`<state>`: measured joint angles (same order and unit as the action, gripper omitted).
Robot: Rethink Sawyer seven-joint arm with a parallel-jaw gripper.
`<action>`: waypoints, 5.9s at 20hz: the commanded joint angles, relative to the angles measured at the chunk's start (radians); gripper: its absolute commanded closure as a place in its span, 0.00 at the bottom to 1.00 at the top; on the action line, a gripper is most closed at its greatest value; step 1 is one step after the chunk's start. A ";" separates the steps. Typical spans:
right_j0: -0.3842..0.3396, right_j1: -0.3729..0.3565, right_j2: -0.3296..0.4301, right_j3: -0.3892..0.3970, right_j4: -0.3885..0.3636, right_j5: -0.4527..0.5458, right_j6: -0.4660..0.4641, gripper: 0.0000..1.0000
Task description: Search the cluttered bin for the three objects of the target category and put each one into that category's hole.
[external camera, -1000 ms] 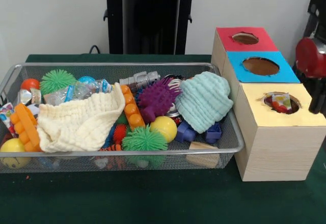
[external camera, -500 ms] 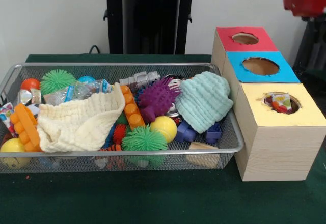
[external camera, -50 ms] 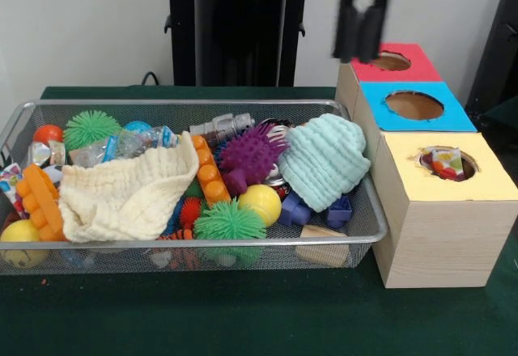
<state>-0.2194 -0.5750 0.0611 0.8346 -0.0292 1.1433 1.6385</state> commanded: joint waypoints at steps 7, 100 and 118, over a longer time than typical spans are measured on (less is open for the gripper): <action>-0.137 0.036 0.165 0.240 -0.141 -0.053 -0.522 1.00; -0.340 0.318 0.330 -0.248 -0.401 0.224 -1.041 0.00; -0.362 0.306 0.294 -0.212 -0.420 0.212 -1.069 0.00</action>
<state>-0.5524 -0.2831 0.3506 0.4918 -0.3766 1.3996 0.9078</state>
